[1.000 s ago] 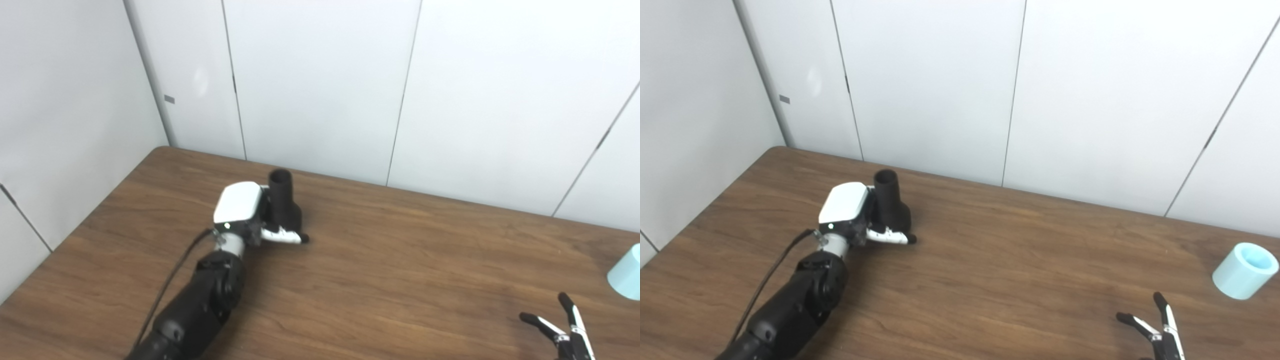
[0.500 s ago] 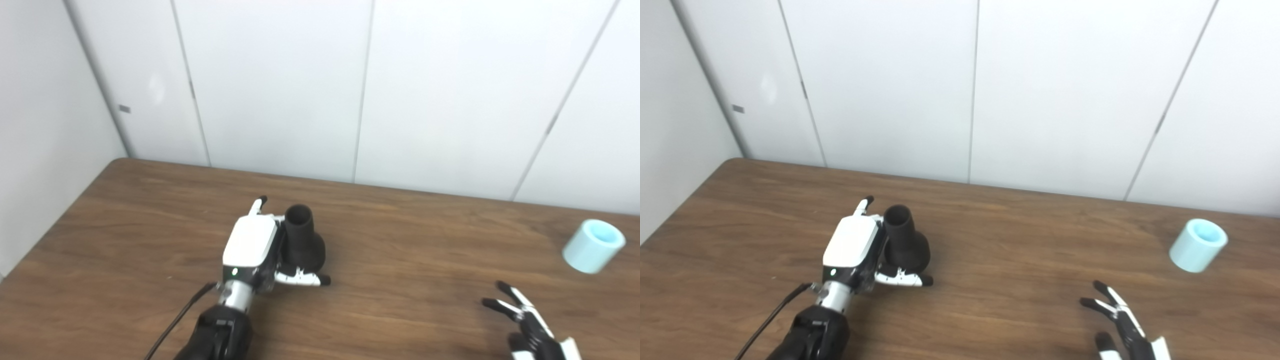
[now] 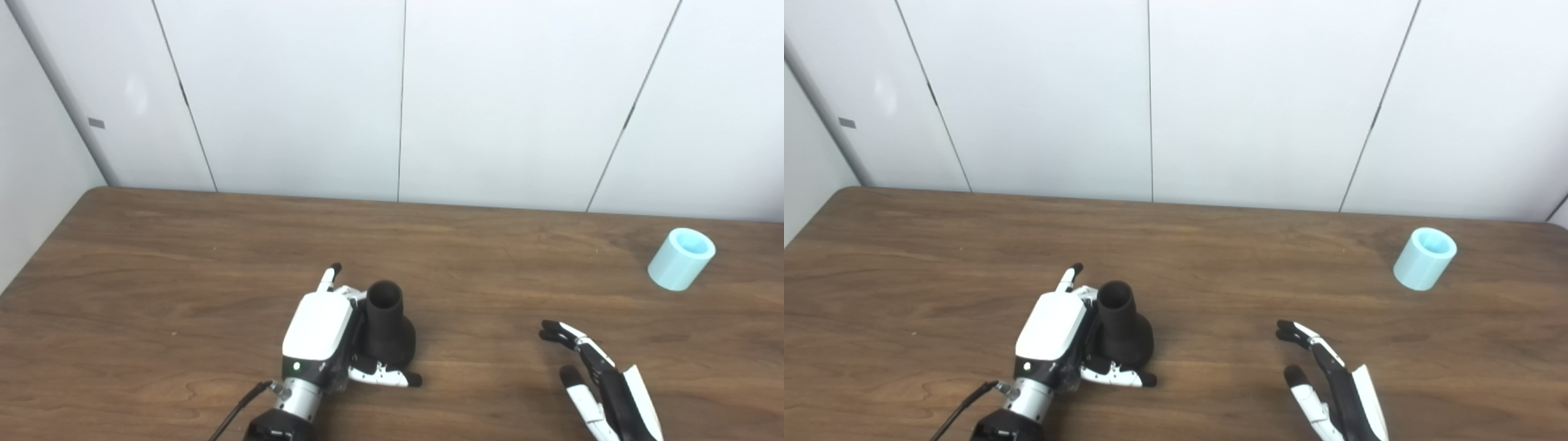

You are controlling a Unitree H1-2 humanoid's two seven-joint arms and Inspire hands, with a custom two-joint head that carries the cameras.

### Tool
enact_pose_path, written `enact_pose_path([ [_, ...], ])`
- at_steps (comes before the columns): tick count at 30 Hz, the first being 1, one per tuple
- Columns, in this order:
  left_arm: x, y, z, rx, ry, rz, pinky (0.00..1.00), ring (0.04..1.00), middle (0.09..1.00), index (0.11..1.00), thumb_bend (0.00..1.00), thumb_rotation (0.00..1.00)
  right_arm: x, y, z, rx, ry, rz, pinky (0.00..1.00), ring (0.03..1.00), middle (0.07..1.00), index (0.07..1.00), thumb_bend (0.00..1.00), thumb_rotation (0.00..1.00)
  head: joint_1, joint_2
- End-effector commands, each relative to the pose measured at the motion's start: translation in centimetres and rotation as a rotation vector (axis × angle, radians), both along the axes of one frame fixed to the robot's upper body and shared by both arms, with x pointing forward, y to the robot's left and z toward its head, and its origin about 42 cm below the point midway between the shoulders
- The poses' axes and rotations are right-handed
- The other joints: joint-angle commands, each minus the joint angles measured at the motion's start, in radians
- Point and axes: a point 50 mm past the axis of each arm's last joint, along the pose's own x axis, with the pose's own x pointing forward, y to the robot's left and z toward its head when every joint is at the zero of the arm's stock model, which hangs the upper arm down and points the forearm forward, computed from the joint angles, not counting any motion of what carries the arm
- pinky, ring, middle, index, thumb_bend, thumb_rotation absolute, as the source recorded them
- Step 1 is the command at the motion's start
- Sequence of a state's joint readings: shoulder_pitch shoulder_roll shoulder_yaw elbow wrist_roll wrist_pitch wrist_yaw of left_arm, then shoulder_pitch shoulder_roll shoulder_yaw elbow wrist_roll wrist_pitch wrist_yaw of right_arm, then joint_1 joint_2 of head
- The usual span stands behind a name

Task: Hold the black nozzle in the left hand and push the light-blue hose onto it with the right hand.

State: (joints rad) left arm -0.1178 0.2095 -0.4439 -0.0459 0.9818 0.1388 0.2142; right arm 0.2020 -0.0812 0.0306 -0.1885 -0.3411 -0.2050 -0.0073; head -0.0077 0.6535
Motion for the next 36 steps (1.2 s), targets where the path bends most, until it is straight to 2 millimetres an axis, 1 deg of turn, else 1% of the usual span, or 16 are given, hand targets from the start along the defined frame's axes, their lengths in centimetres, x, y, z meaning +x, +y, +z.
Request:
enact_pose_path([
  [1, 0.0, -1.3, 1.2, 0.000, -0.054, -0.051, 1.00, 0.693, 0.490, 0.483, 0.53, 0.00, -1.1, 1.7, -1.6, 0.065, 0.055, -0.018, 0.89, 0.879, 0.767, 0.790, 0.53, 1.00, -0.007, 0.003],
  [6, -0.5, -2.2, 0.2, 0.009, -0.016, -0.089, 1.00, 0.711, 0.482, 0.488, 0.53, 0.00, -0.9, 2.1, -1.4, 0.078, 0.047, -0.016, 0.91, 0.886, 0.744, 0.781, 0.51, 1.00, -0.023, 0.012],
  [10, -1.1, -2.6, -0.2, -0.012, 0.034, -0.101, 1.00, 0.740, 0.478, 0.490, 0.53, 0.00, -0.8, 2.4, -1.3, 0.085, 0.047, -0.014, 0.90, 0.883, 0.752, 0.782, 0.50, 1.00, -0.042, 0.021],
  [13, -1.3, -2.8, -0.3, -0.012, 0.046, -0.103, 1.00, 0.746, 0.492, 0.482, 0.52, 0.00, -0.7, 2.6, -1.2, 0.098, 0.047, -0.016, 0.90, 0.864, 0.761, 0.792, 0.50, 1.00, -0.052, 0.027],
  [15, -1.5, -2.9, -0.4, -0.017, 0.048, -0.102, 1.00, 0.744, 0.490, 0.483, 0.52, 0.00, -0.7, 2.7, -1.2, 0.107, 0.050, -0.020, 0.90, 0.859, 0.770, 0.807, 0.51, 1.00, -0.054, 0.029],
  [19, -1.7, -3.2, -0.5, -0.027, 0.064, -0.102, 1.00, 0.735, 0.483, 0.486, 0.53, 0.00, -0.6, 2.8, -1.1, 0.119, 0.054, -0.011, 0.85, 0.812, 0.787, 0.833, 0.51, 1.00, -0.060, 0.034],
  [22, -1.8, -3.4, -0.7, -0.024, 0.063, -0.110, 1.00, 0.713, 0.477, 0.489, 0.53, 0.00, -0.7, 2.9, -1.0, 0.134, 0.057, -0.008, 0.84, 0.811, 0.801, 0.843, 0.50, 1.00, -0.074, 0.040],
  [25, -1.8, -3.5, -1.0, -0.025, 0.056, -0.125, 1.00, 0.687, 0.474, 0.491, 0.53, 0.00, -0.5, 3.0, -0.8, 0.168, 0.058, -0.016, 0.84, 0.816, 0.803, 0.845, 0.51, 1.00, -0.088, 0.041],
  [27, -1.8, -3.6, -1.1, -0.028, 0.064, -0.130, 1.00, 0.693, 0.471, 0.493, 0.53, 0.00, -0.4, 3.1, -0.7, 0.210, 0.056, -0.029, 0.89, 0.825, 0.799, 0.842, 0.53, 1.00, -0.094, 0.043],
  [28, -1.8, -3.6, -1.1, -0.022, 0.070, -0.132, 1.00, 0.695, 0.470, 0.494, 0.53, 0.00, -0.2, 3.1, -0.5, 0.253, 0.051, -0.028, 0.90, 0.827, 0.798, 0.840, 0.53, 1.00, -0.100, 0.045],
  [30, -1.7, -3.6, -1.2, -0.016, 0.077, -0.135, 1.00, 0.704, 0.466, 0.496, 0.53, 0.00, 0.1, 3.1, -0.1, 0.310, 0.047, -0.020, 0.88, 0.848, 0.825, 0.861, 0.51, 1.00, -0.105, 0.045],
  [31, -1.6, -3.5, -1.2, -0.011, 0.079, -0.136, 1.00, 0.705, 0.465, 0.496, 0.53, 0.00, 0.2, 2.9, 0.4, 0.333, 0.042, -0.010, 0.88, 0.853, 0.830, 0.865, 0.50, 1.00, -0.108, 0.047],
  [33, -1.4, -3.4, -1.3, -0.006, 0.079, -0.137, 1.00, 0.705, 0.469, 0.495, 0.53, 0.00, 0.5, 2.7, 1.2, 0.350, 0.036, 0.001, 0.85, 0.871, 0.854, 0.879, 0.51, 0.95, -0.114, 0.049],
  [34, -1.3, -3.4, -1.4, -0.007, 0.077, -0.138, 1.00, 0.704, 0.470, 0.494, 0.53, 0.00, 0.6, 2.4, 1.8, 0.338, 0.030, 0.002, 0.85, 0.873, 0.857, 0.882, 0.51, 0.94, -0.117, 0.050],
  [35, -1.3, -3.4, -1.5, -0.010, 0.077, -0.137, 1.00, 0.701, 0.476, 0.491, 0.53, 0.00, 0.7, 2.2, 2.3, 0.317, 0.024, -0.003, 0.84, 0.874, 0.864, 0.887, 0.52, 0.91, -0.122, 0.050],
  [36, -1.2, -3.4, -1.6, -0.012, 0.076, -0.137, 1.00, 0.699, 0.479, 0.490, 0.53, 0.00, 0.7, 2.1, 2.6, 0.302, 0.021, -0.006, 0.86, 0.877, 0.864, 0.886, 0.52, 0.89, -0.122, 0.050],
])
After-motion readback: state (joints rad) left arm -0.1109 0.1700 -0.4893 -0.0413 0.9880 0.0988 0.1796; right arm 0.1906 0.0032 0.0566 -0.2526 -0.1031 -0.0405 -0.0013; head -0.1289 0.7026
